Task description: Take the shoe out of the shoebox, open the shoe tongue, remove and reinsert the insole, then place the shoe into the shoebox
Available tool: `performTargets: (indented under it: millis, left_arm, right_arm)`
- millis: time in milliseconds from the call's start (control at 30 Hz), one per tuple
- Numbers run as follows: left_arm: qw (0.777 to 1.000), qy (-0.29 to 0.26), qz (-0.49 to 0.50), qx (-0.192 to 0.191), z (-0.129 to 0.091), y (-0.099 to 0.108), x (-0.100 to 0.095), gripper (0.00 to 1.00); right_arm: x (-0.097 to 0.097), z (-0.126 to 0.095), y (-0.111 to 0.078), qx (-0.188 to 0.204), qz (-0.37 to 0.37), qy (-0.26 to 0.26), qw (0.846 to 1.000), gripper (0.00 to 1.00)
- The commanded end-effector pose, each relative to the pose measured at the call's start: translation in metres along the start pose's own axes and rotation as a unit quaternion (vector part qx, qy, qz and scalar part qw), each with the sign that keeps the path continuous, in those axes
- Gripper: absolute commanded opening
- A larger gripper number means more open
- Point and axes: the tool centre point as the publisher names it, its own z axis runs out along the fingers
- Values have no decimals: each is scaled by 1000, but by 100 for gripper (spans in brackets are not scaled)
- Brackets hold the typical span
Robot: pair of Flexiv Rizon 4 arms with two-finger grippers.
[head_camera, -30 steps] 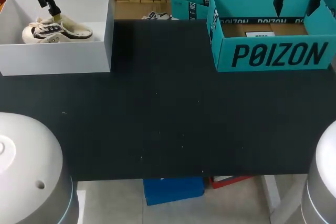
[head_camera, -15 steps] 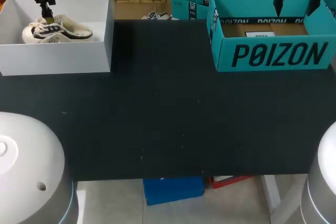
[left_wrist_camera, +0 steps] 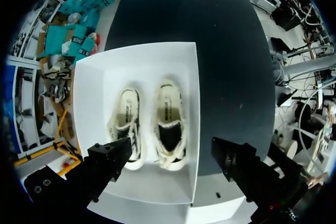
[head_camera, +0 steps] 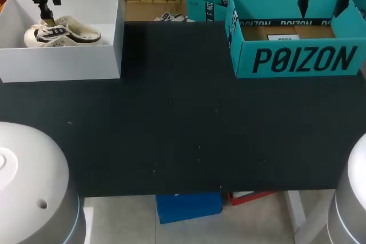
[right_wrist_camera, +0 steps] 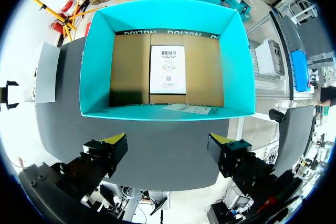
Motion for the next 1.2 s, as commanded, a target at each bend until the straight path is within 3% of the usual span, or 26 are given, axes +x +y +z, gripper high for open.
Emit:
performTargets:
  millis: [33,100,200,333,400,600,733,800,867,1200]
  left_arm:
    - [1000,3,-4,-2,8,5,-10,100]
    - [1000,2,-10,-9,13,9,-12,100]
    - [1000,3,-13,-17,24,14,-13,86]
    - [1000,7,-18,-25,41,22,-13,84]
    - [999,8,-18,-28,47,25,-13,77]
    - [999,12,-27,-35,62,34,-16,79]
    - [999,12,-29,-36,72,38,-19,64]
    - [999,14,-32,-28,77,38,-20,48]
    - [999,13,-30,-30,83,37,-22,42]
    - [999,15,-25,-28,107,32,-39,44]
  right_arm:
    - [0,0,0,0,0,0,1000,100]
    - [0,0,0,0,0,0,1000,100]
    - [0,0,0,0,0,0,1000,100]
    - [0,0,0,0,0,0,1000,100]
    - [0,0,0,0,0,0,1000,100]
    - [0,0,0,0,0,0,1000,100]
    - [0,0,0,0,0,0,1000,100]
    - [0,0,0,0,0,0,1000,100]
    - [0,0,0,0,0,0,1000,100]
    - [0,0,0,0,0,0,1000,100]
